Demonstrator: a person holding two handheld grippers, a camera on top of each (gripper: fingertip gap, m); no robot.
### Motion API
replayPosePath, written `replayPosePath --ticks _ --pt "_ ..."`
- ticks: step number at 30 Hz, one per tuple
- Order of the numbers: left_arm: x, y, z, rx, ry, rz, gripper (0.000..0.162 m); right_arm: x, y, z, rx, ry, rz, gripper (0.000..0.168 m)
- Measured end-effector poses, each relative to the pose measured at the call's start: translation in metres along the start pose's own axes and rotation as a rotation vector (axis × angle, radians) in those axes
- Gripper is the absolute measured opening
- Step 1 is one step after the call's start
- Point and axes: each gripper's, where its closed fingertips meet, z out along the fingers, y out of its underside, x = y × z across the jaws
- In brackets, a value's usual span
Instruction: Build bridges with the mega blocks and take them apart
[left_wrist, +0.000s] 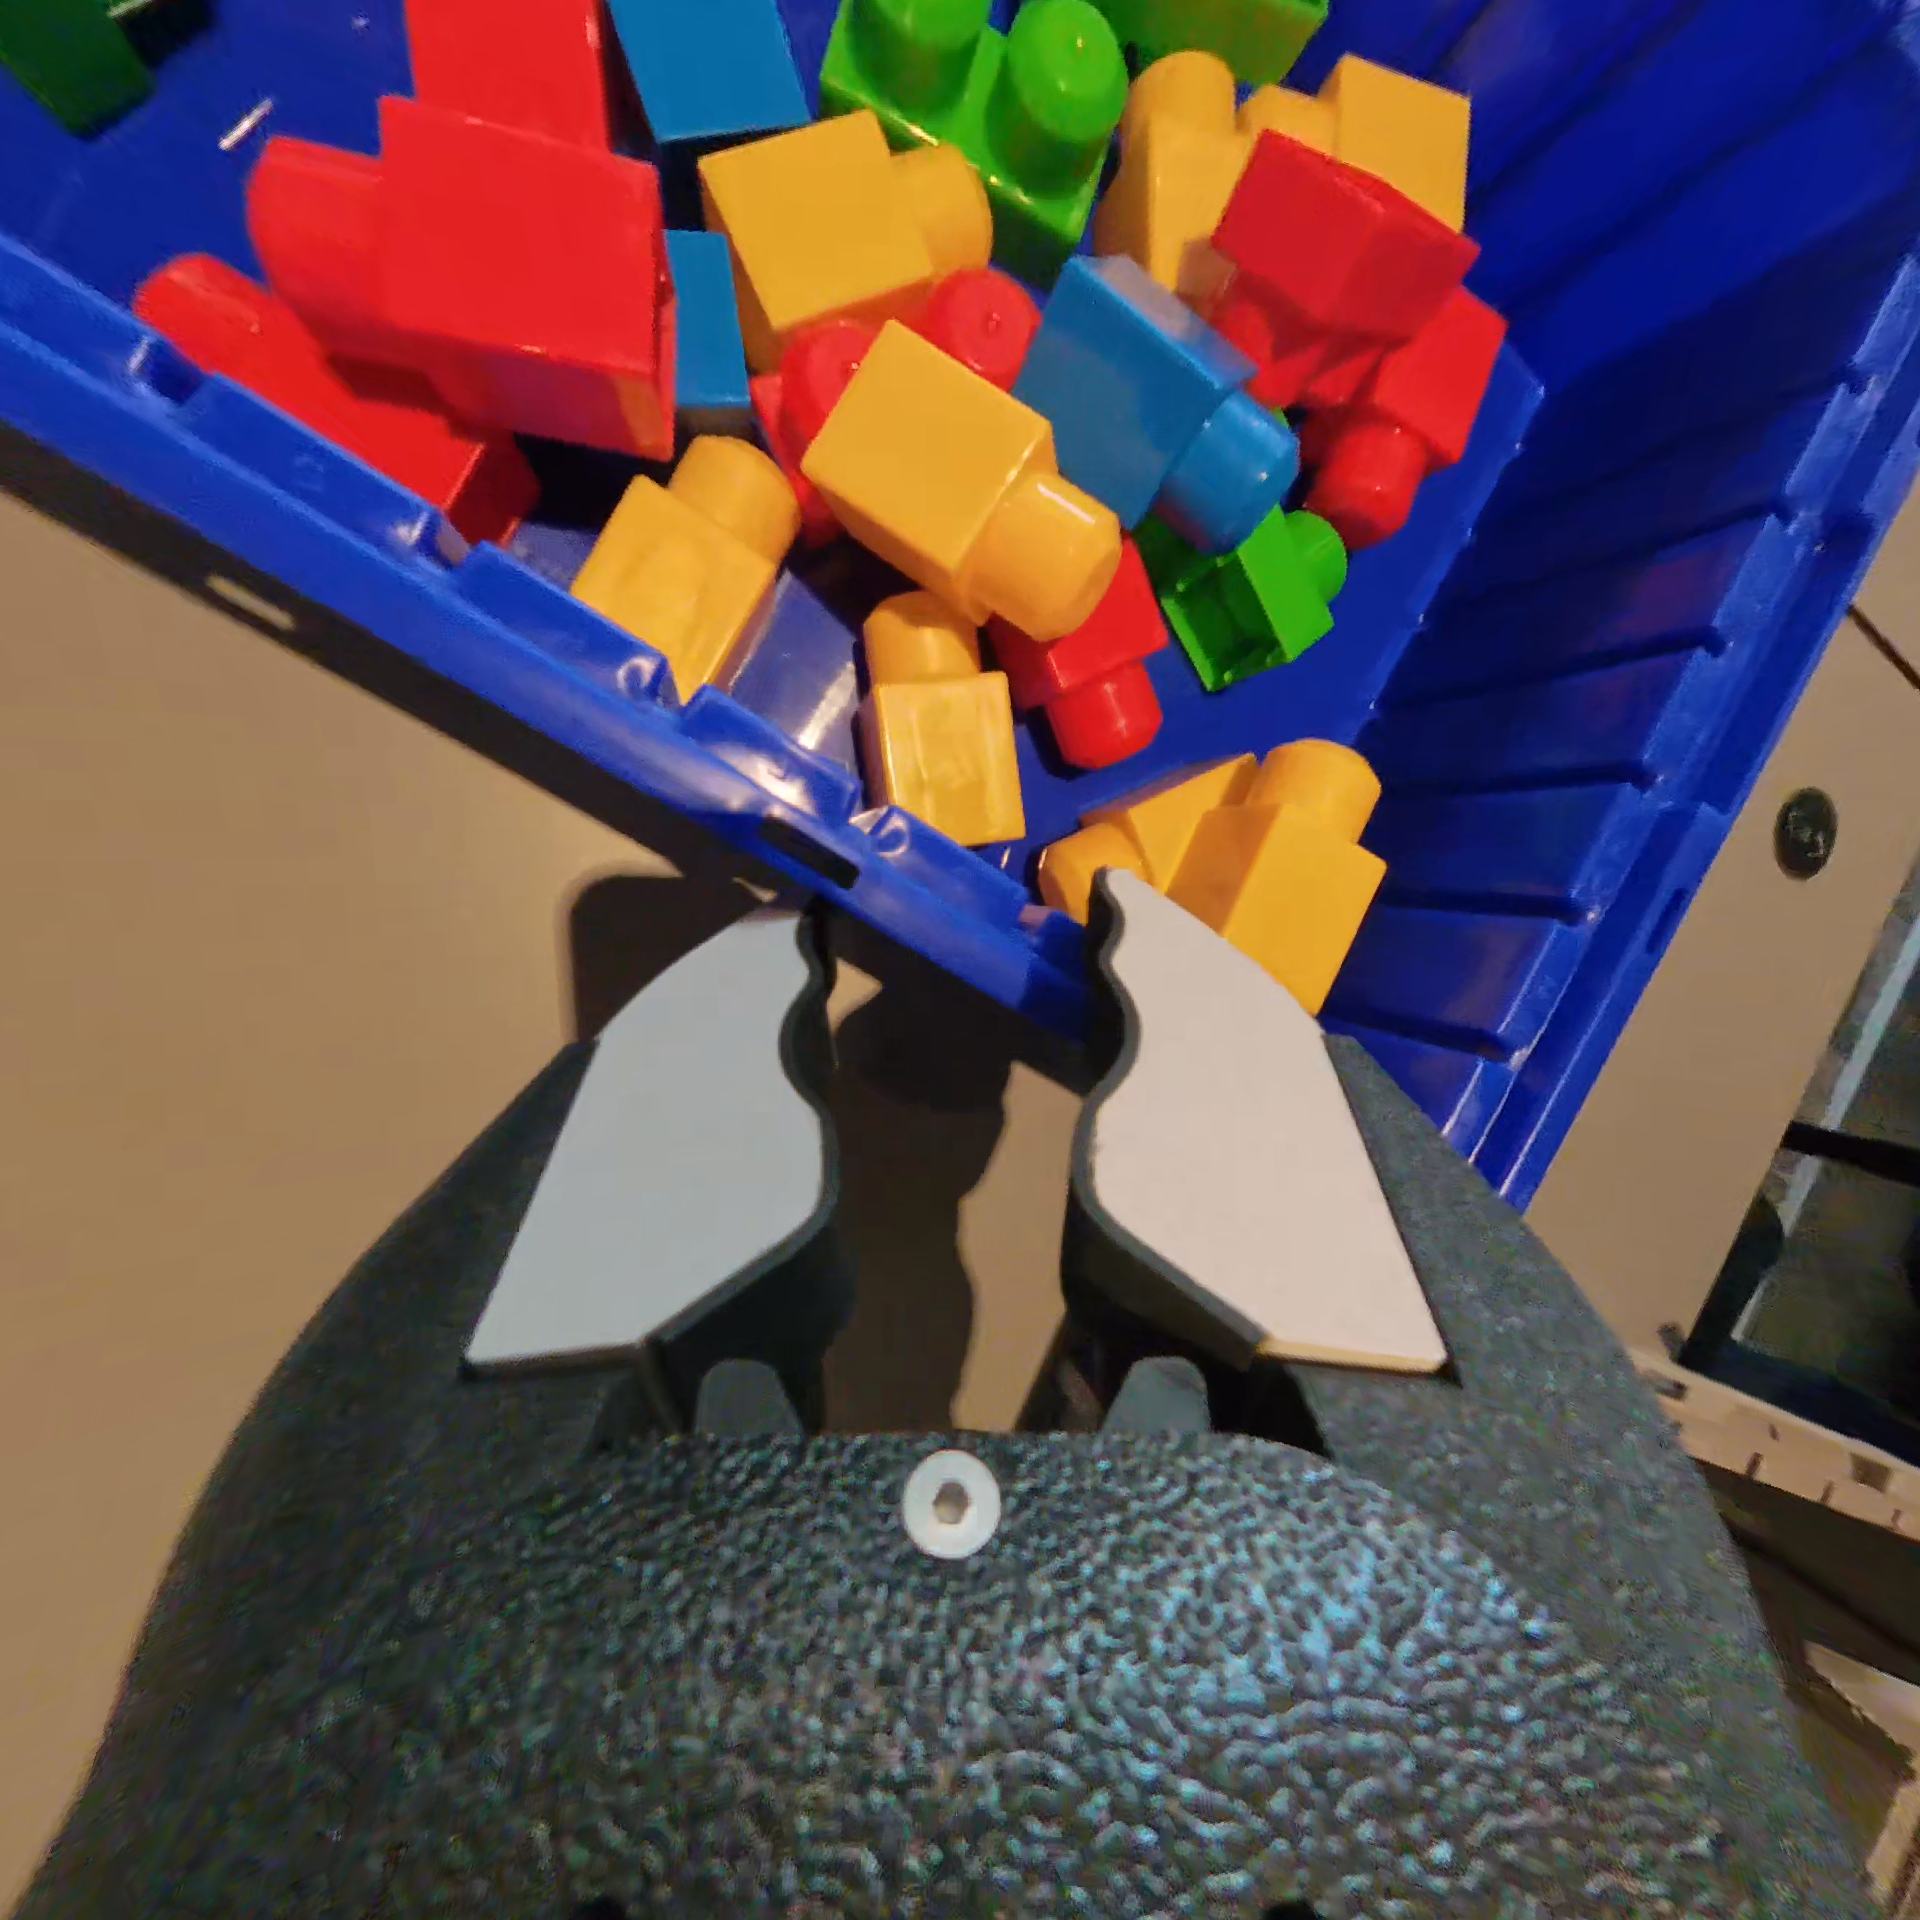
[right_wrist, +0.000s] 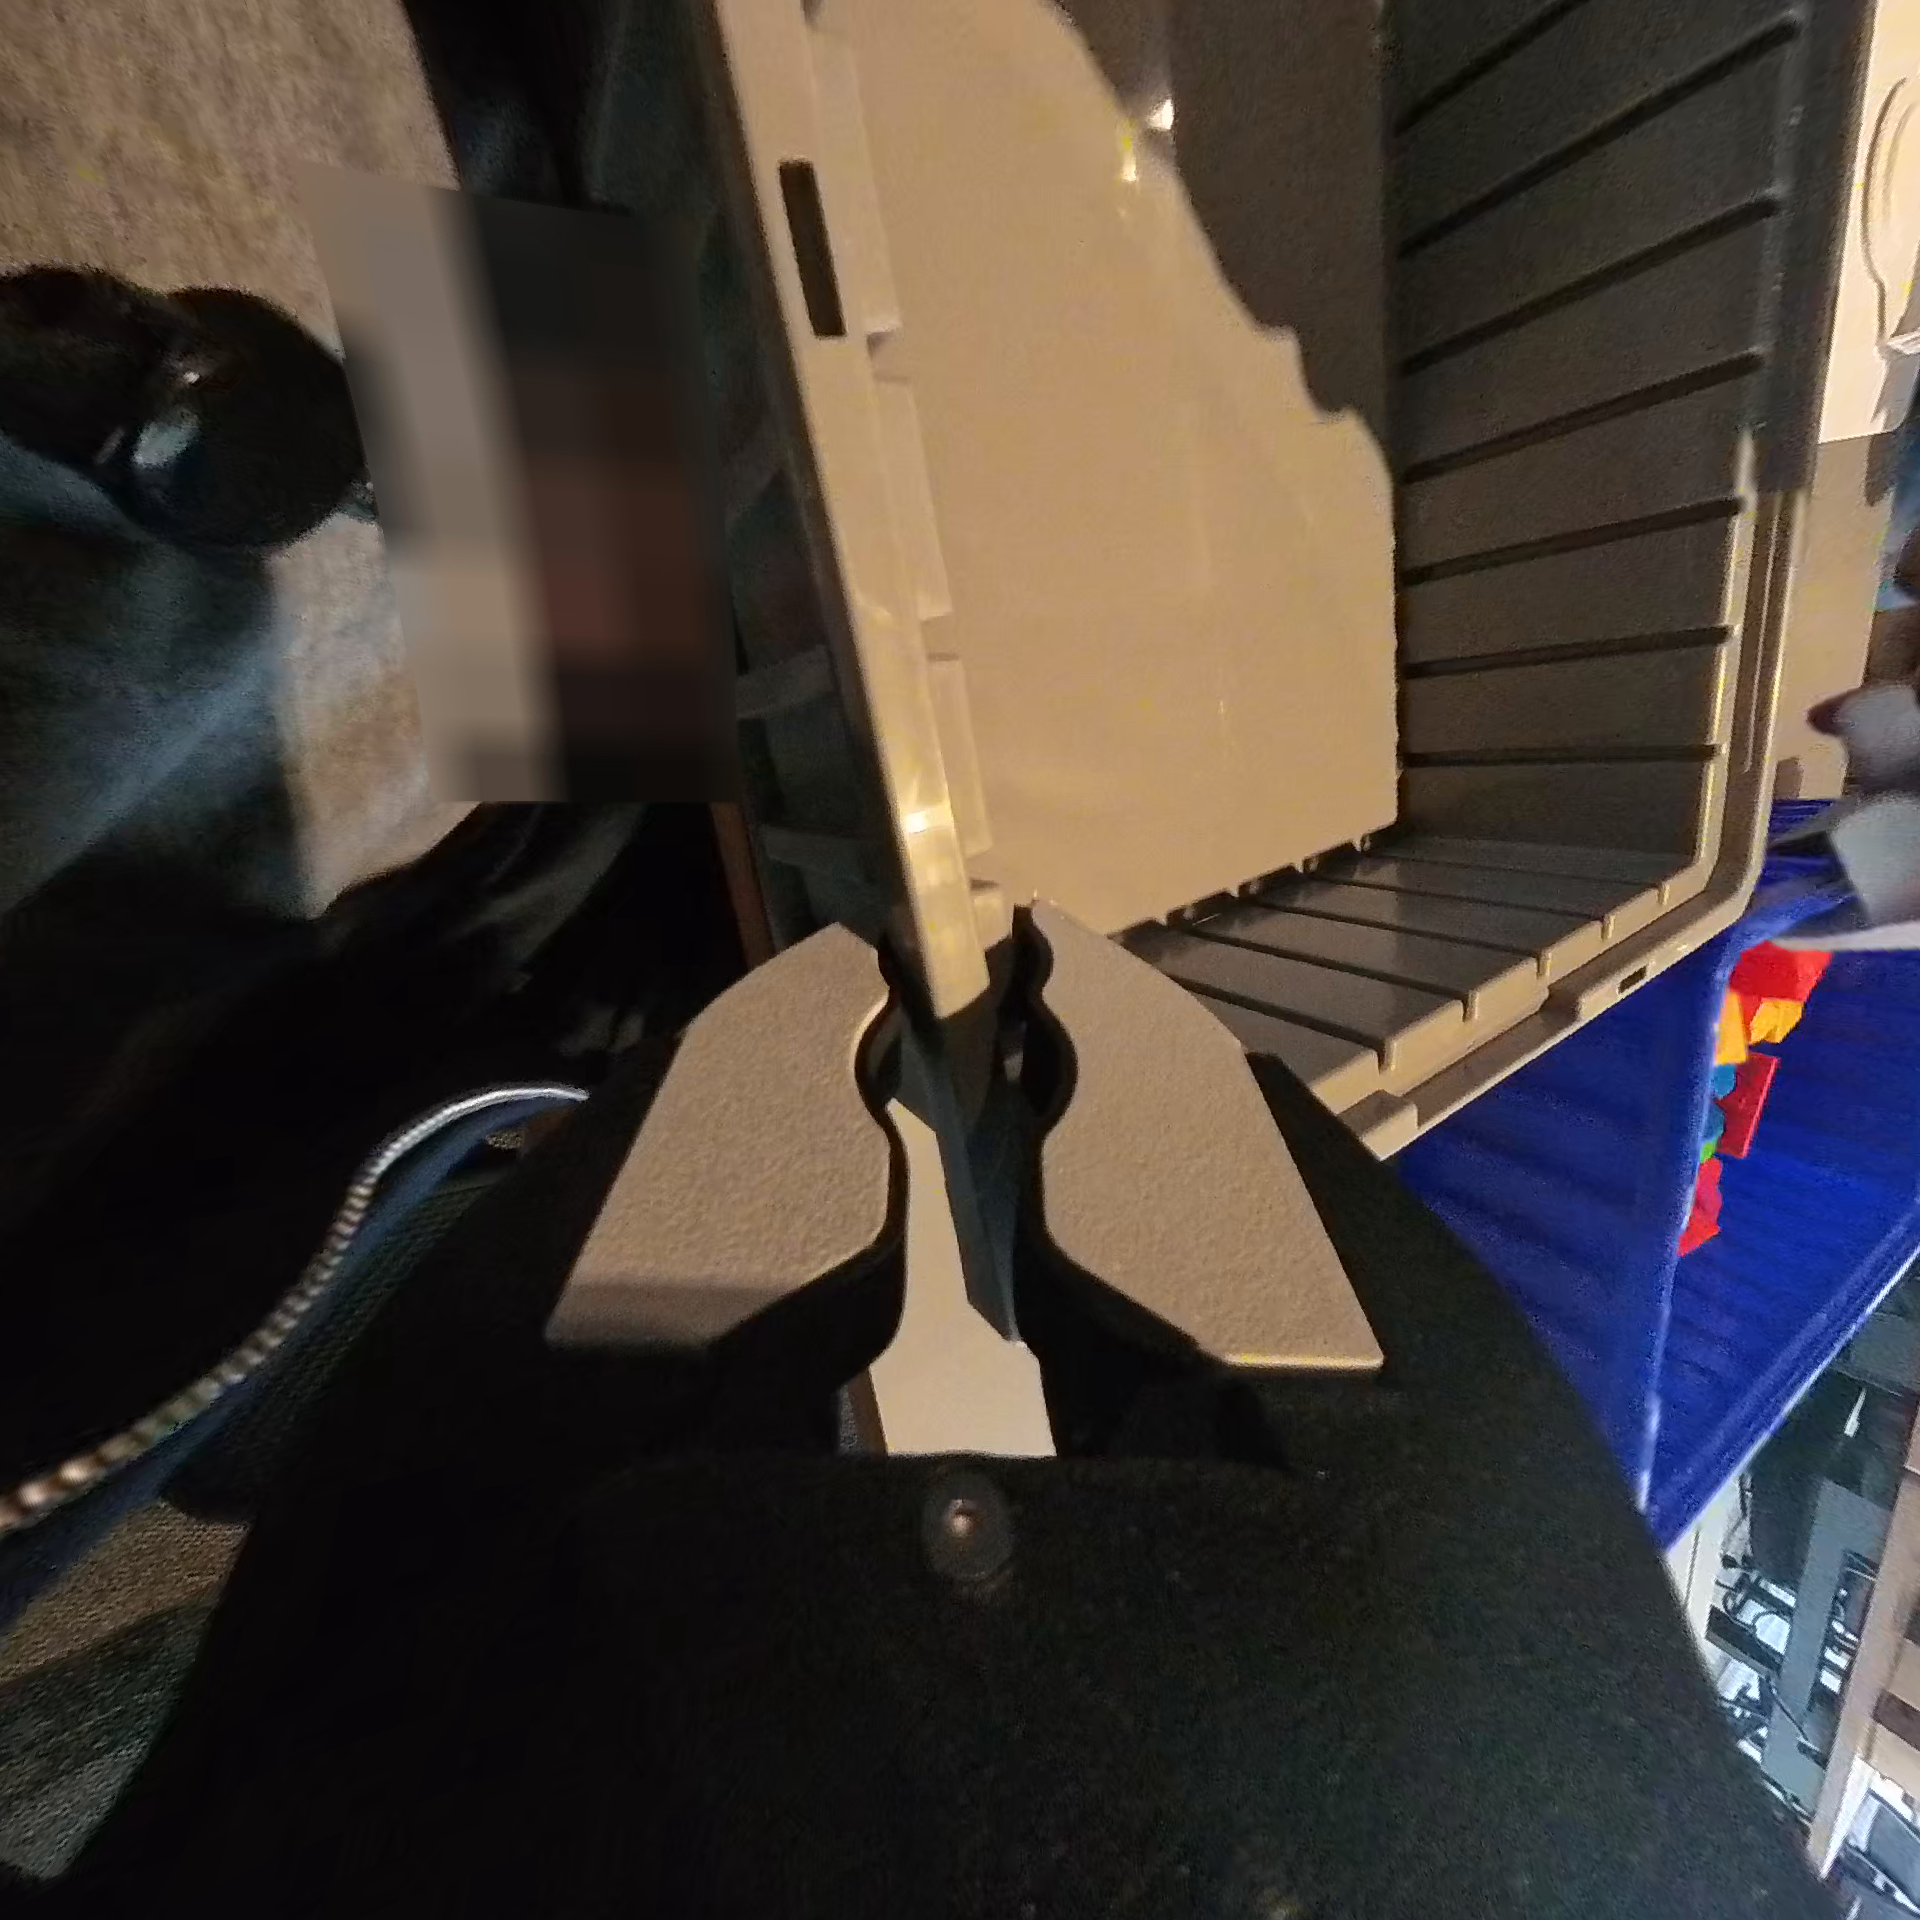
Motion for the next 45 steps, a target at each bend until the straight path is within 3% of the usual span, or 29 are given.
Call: replayPosePath --ticks 1,9,15,18,21,23,25,27,29,34,37,45 --pt "-0.009 -0.001 -0.002 0.009 -0.004 -0.012 0.044 0.000 0.000 0.000 0.000 0.001 0.001 0.018" --pt "-0.091 0.016 -0.039 -0.033 -0.115 0.078 0.032 0.000 0.000 0.000 -0.001 0.010 0.000 0.019" --pt "-0.144 0.036 -0.071 -0.124 -0.315 0.233 0.029 -0.001 0.000 0.000 -0.001 -0.020 -0.006 0.017" --pt "-0.158 0.036 -0.083 -0.085 -0.438 0.277 0.025 -0.004 0.000 -0.002 0.003 -0.032 -0.017 0.017" --pt "-0.143 0.031 -0.101 0.044 -0.502 0.295 0.023 -0.004 0.000 -0.002 0.009 -0.025 -0.021 0.017" --pt "-0.096 0.033 -0.106 0.129 -0.361 0.363 0.030 -0.005 0.000 -0.003 0.011 -0.026 -0.023 0.017" --pt "-0.048 0.049 -0.108 0.114 -0.223 0.572 0.037 -0.006 0.002 -0.005 0.012 -0.032 -0.026 0.017" --pt "-0.023 0.067 -0.110 0.075 -0.216 0.846 0.046 -0.008 0.004 -0.006 0.010 -0.041 -0.028 0.017" --pt "-0.012 0.085 -0.103 0.000 -0.200 0.993 0.049 -0.009 0.005 -0.007 0.005 -0.048 -0.026 0.017" --pt "-0.001 0.097 -0.071 -0.065 -0.130 1.008 0.035 -0.012 0.006 -0.009 -0.010 -0.047 -0.020 0.017" --pt "-0.019 0.098 -0.056 -0.094 -0.243 1.027 0.022 -0.014 0.008 -0.011 -0.007 -0.044 -0.013 0.017" --pt "-0.046 0.119 -0.076 -0.086 -0.262 1.015 0.024 -0.028 0.014 -0.021 0.000 -0.086 -0.031 0.017"
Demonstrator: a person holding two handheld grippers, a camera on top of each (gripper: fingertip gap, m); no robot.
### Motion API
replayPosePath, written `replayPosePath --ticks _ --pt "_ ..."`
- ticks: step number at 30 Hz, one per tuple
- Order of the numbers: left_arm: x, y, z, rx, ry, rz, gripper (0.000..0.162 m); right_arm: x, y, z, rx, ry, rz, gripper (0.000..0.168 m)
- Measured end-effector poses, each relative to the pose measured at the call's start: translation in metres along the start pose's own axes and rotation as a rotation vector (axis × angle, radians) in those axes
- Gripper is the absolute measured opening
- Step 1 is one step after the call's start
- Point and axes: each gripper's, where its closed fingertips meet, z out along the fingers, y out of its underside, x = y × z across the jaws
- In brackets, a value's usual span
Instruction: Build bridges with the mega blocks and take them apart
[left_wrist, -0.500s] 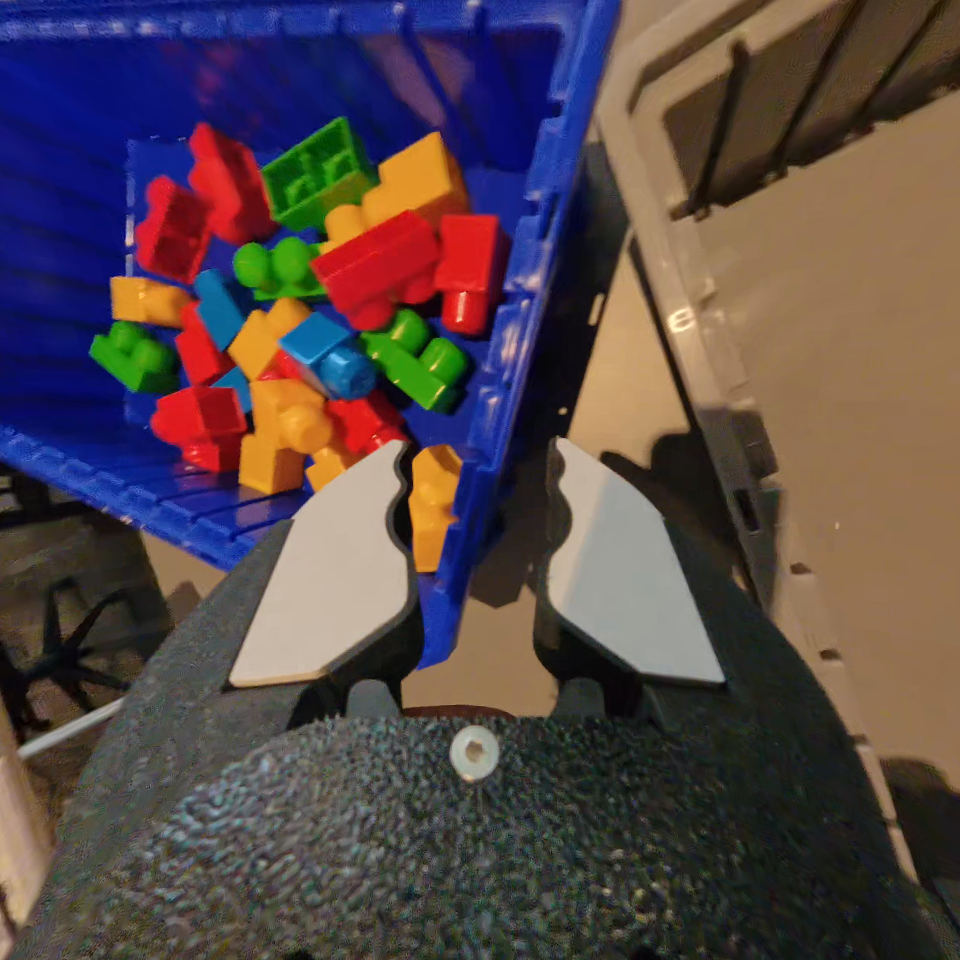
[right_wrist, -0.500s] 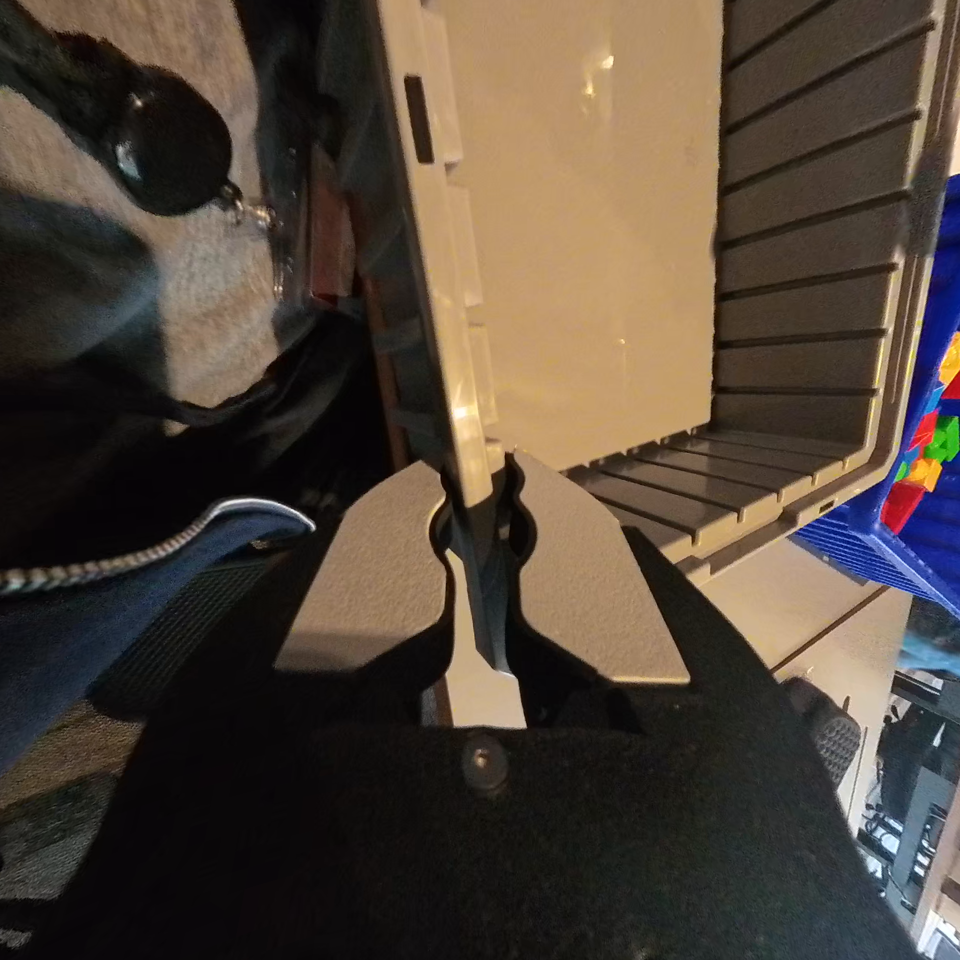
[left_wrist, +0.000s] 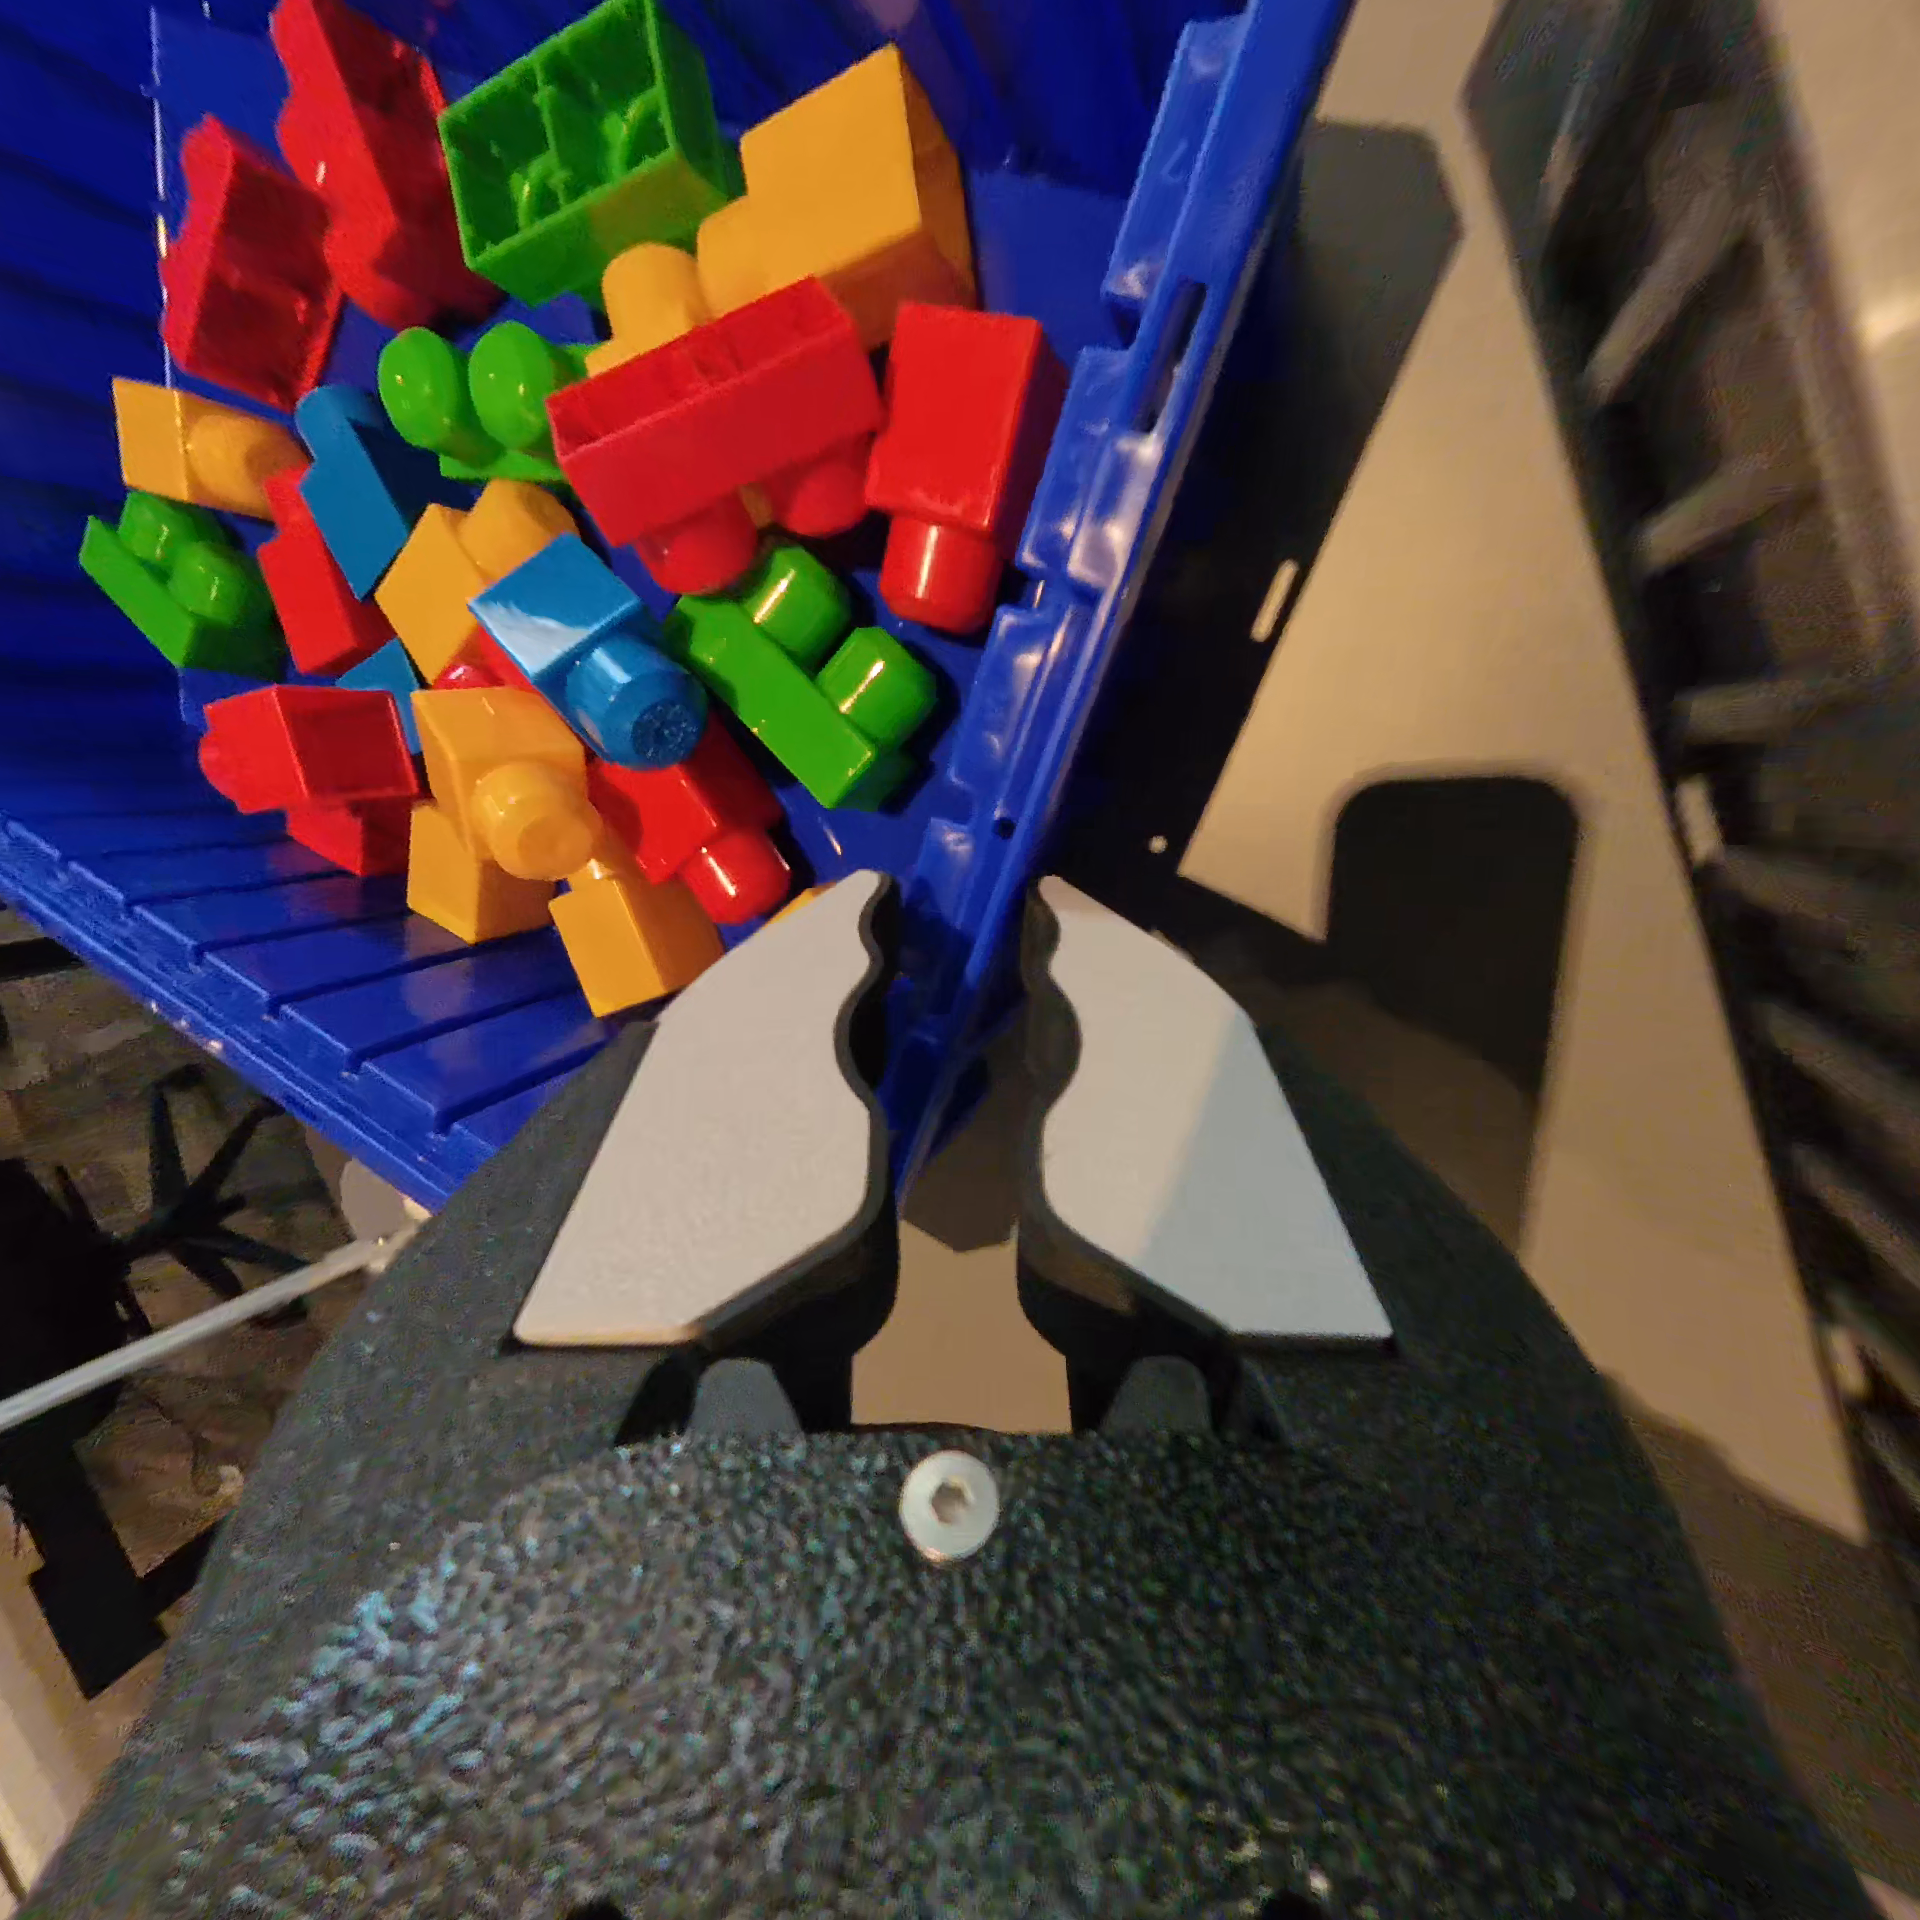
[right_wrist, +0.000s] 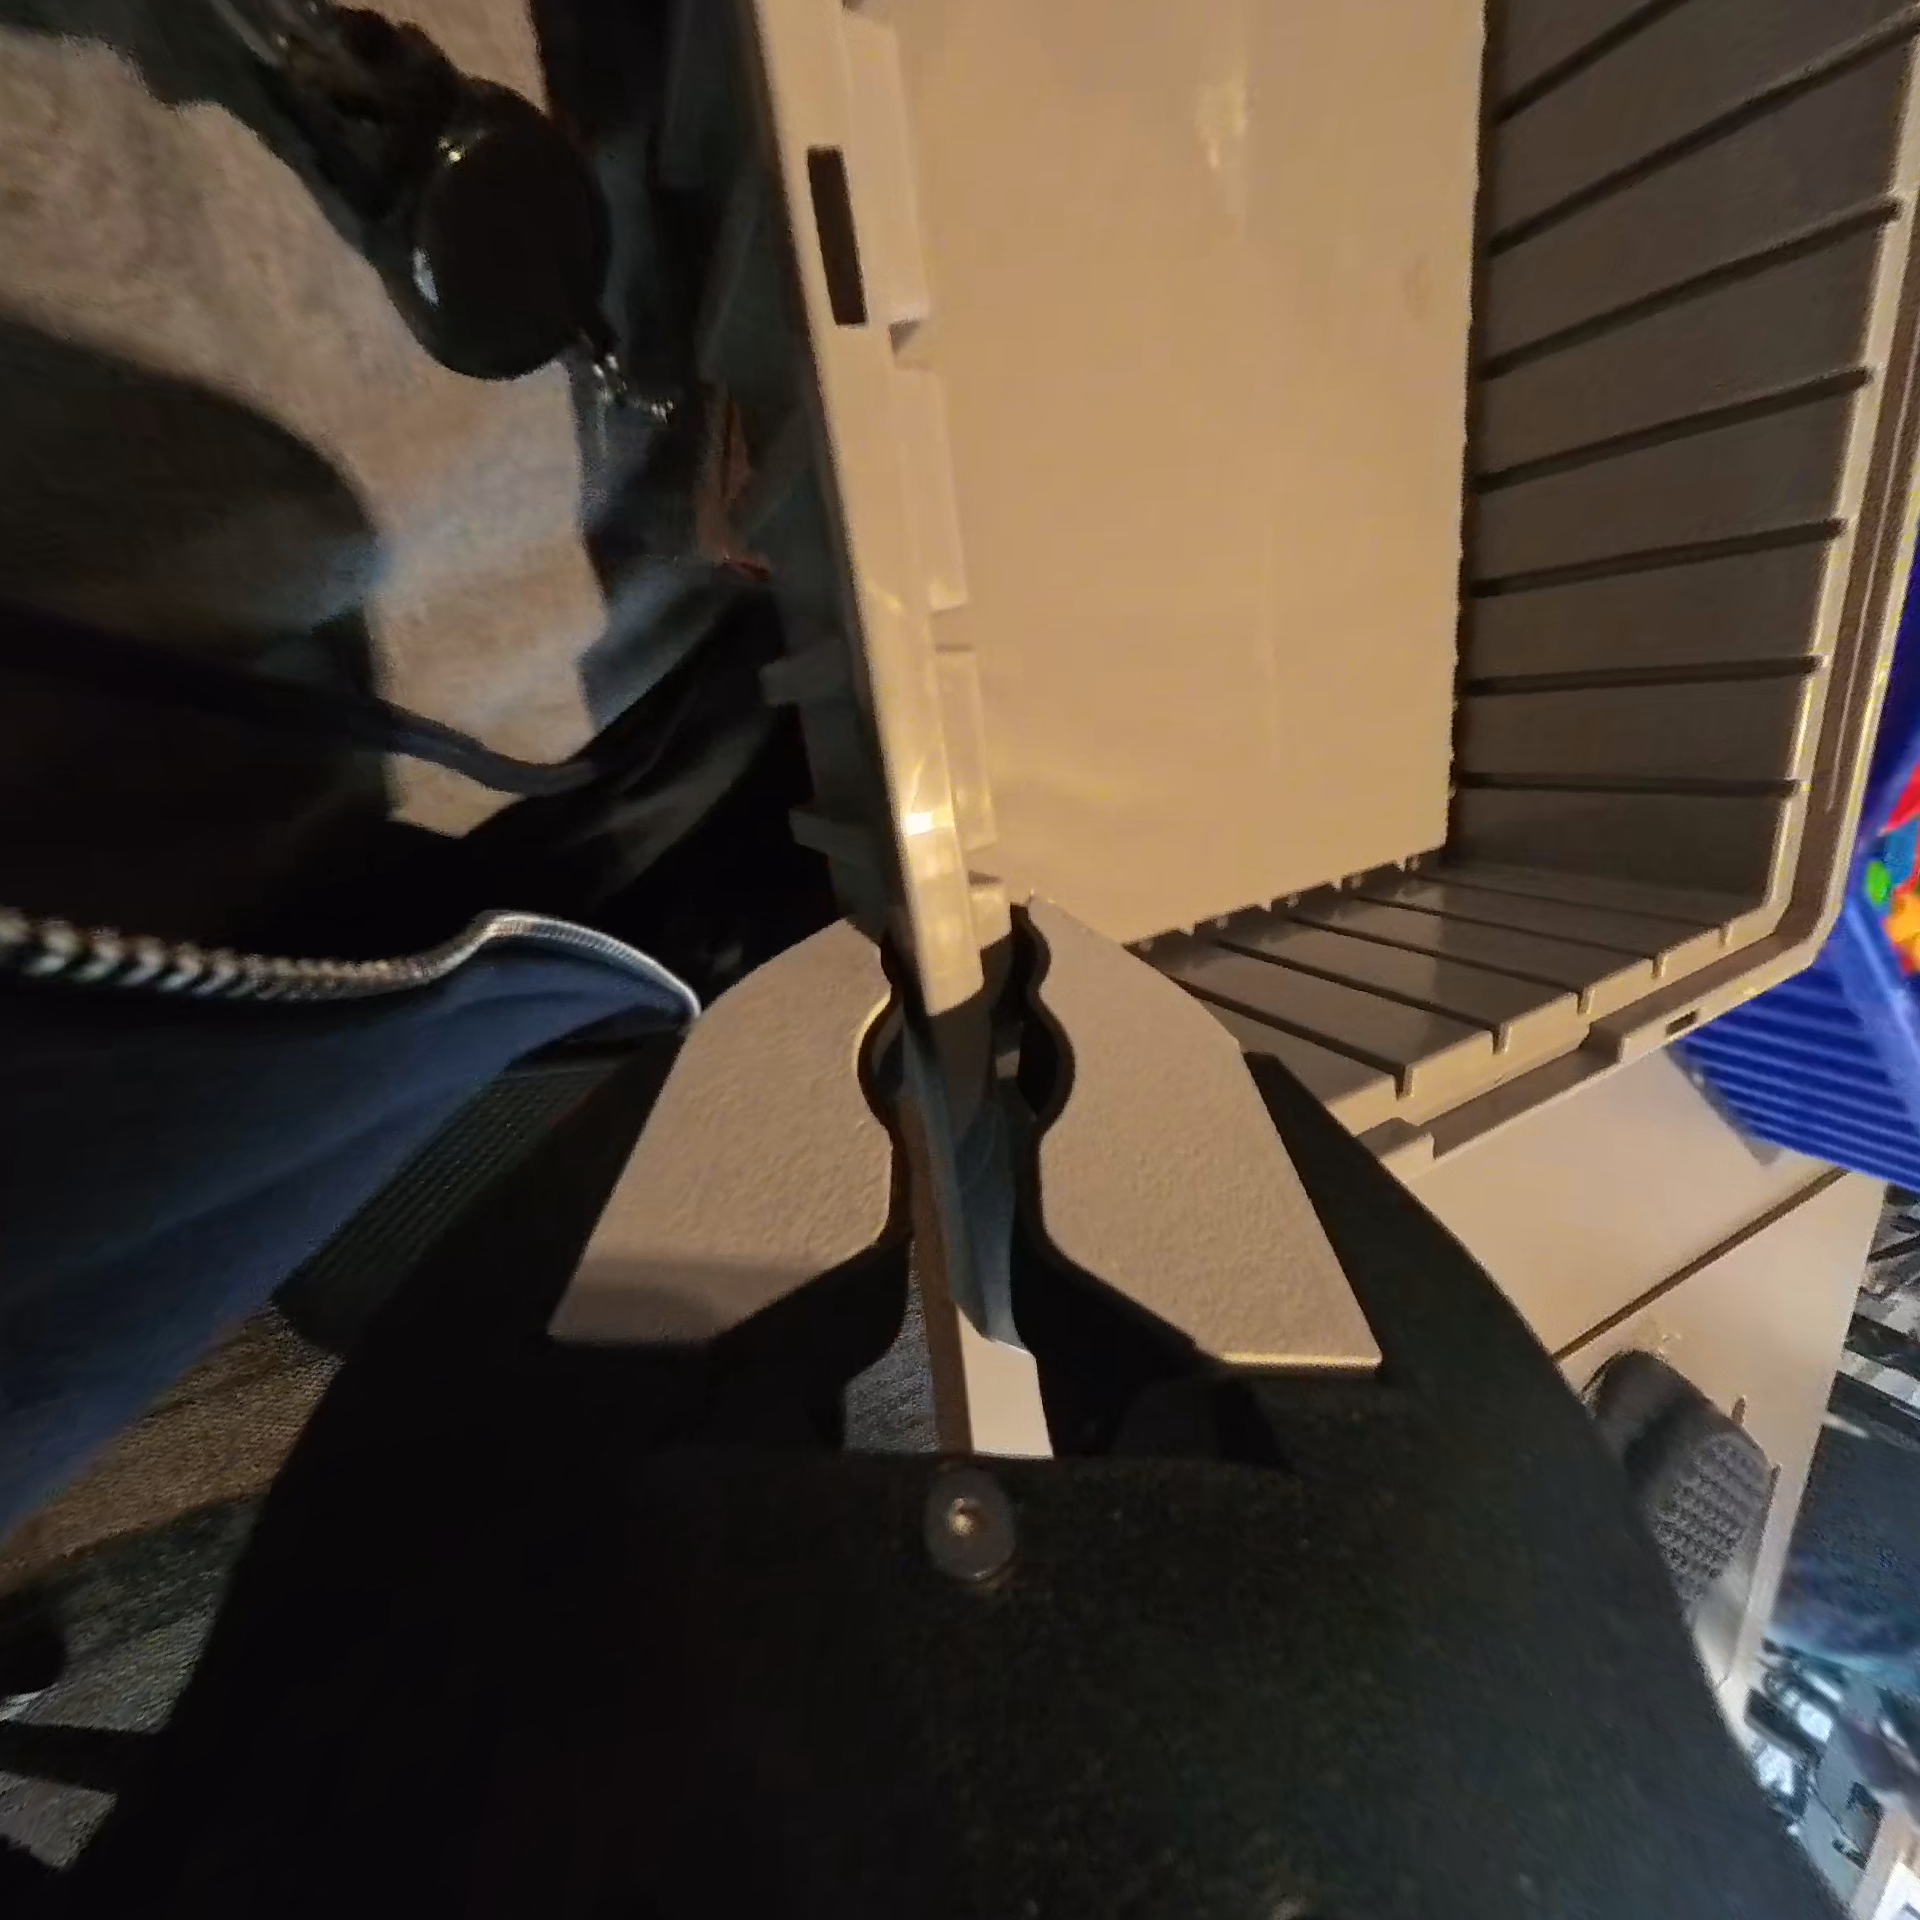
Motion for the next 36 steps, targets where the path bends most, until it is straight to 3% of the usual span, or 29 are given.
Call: replayPosePath --ticks 7,19,28,36 --pt "-0.001 0.075 -0.024 -0.032 -0.020 0.071 0.024 -0.010 0.004 -0.006 -0.017 -0.036 0.005 0.016" --pt "0.056 0.173 -0.082 0.031 -0.018 0.086 0.026 -0.006 0.043 -0.015 -0.086 -0.116 0.072 0.018" --pt "0.071 0.219 -0.104 0.055 -0.075 0.046 0.029 0.002 0.058 -0.016 -0.109 -0.182 0.060 0.019" --pt "0.090 0.264 -0.127 0.003 -0.069 0.017 0.032 0.042 0.117 -0.016 -0.220 -0.110 0.126 0.023"
